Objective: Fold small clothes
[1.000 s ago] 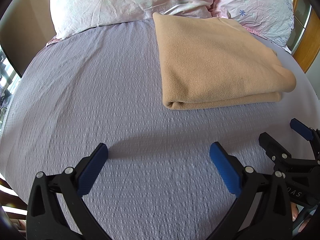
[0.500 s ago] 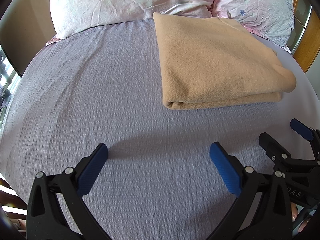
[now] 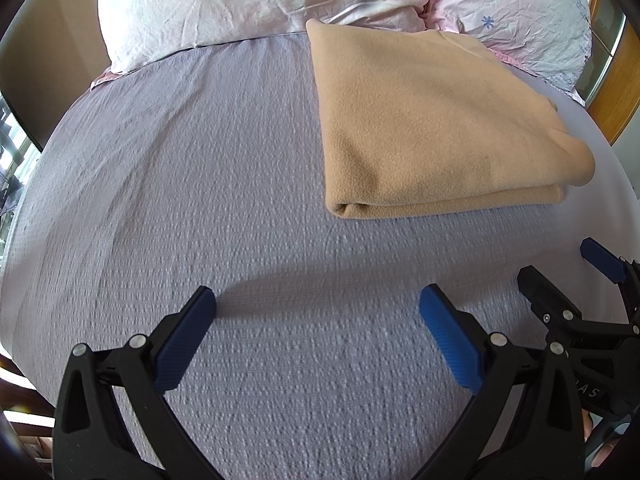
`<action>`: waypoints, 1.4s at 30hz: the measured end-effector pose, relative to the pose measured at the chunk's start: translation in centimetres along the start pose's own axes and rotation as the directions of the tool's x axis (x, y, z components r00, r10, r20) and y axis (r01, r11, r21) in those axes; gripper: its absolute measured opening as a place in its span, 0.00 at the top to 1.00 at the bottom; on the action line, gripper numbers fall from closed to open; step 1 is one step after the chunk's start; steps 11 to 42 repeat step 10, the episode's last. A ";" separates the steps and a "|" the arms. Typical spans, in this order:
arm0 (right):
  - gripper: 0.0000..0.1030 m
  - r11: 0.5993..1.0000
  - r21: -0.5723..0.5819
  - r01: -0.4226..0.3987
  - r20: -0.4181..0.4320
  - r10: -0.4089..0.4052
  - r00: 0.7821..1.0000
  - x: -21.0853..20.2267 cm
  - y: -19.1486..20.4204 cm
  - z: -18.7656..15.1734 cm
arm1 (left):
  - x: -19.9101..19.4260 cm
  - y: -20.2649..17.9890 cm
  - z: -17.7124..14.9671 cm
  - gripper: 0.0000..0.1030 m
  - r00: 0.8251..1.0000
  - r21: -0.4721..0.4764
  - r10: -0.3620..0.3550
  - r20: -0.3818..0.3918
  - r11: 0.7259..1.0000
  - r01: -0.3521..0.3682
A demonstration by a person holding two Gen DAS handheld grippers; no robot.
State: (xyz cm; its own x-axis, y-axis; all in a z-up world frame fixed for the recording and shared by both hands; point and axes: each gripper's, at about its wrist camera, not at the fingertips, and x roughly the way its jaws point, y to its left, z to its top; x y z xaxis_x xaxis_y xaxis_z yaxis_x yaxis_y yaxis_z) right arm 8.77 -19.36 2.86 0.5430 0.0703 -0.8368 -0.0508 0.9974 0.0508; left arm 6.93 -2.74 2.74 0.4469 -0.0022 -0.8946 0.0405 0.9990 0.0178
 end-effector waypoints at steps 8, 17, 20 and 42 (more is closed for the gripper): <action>0.01 1.000 -0.001 -0.001 0.000 0.001 1.000 0.0 0.0 0.0 | 0.0 0.1 0.0 0.02 1.000 0.003 -0.002 0.004 1.000 0.002; 0.01 1.000 -0.001 -0.001 0.000 0.001 1.000 0.0 -0.1 0.0 | 0.0 0.2 0.1 0.02 1.000 0.004 -0.002 0.005 1.000 0.002; 0.01 1.000 -0.001 -0.001 0.000 0.001 1.000 0.0 -0.1 0.0 | 0.0 0.2 0.1 0.02 1.000 0.004 -0.002 0.005 1.000 0.002; 0.01 1.000 -0.001 -0.001 0.000 0.001 1.000 0.0 -0.1 0.0 | 0.0 0.2 0.1 0.02 1.000 0.004 -0.002 0.005 1.000 0.002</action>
